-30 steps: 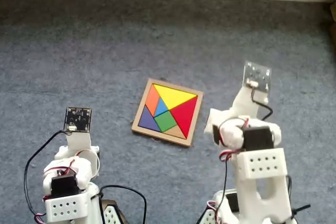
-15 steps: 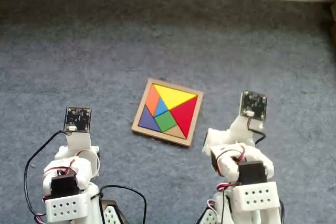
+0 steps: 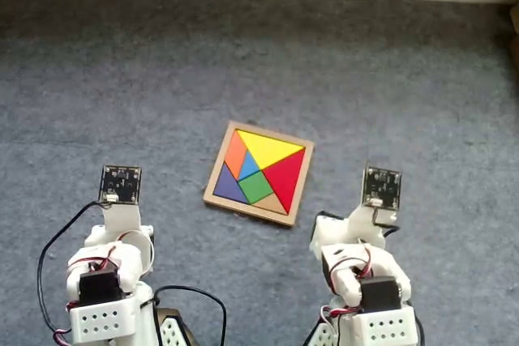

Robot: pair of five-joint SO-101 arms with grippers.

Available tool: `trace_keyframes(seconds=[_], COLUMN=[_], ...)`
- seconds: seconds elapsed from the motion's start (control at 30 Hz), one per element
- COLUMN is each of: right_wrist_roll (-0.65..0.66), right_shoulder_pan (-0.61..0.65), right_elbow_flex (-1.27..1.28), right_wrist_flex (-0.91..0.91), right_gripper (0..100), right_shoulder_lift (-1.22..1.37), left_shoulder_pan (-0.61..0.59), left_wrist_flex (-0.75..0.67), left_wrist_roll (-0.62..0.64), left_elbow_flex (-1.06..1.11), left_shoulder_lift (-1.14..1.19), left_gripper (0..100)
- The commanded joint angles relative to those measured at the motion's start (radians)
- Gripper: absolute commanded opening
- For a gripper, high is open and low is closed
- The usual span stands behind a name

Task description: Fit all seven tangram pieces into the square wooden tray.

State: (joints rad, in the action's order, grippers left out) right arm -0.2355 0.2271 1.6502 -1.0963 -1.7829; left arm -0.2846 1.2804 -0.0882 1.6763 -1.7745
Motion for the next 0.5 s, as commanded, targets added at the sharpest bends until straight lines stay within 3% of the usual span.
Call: trace_keyframes(seconds=[0.0,0.47], right_wrist_roll=[0.009,0.011], right_shoulder_pan=[-0.012,-0.012], right_elbow_flex=[0.035,0.122], right_wrist_flex=[0.010,0.008], right_gripper=[0.4,0.4], right_shoulder_lift=[-0.059,-0.050], left_shoulder_pan=[-0.008,-0.008], left_wrist_flex=[0.005,0.005], left_wrist_roll=[-0.009,-0.009], left_elbow_flex=[0.021,0.021], left_shoulder_lift=[-0.047,-0.047], left_gripper=[1,1])
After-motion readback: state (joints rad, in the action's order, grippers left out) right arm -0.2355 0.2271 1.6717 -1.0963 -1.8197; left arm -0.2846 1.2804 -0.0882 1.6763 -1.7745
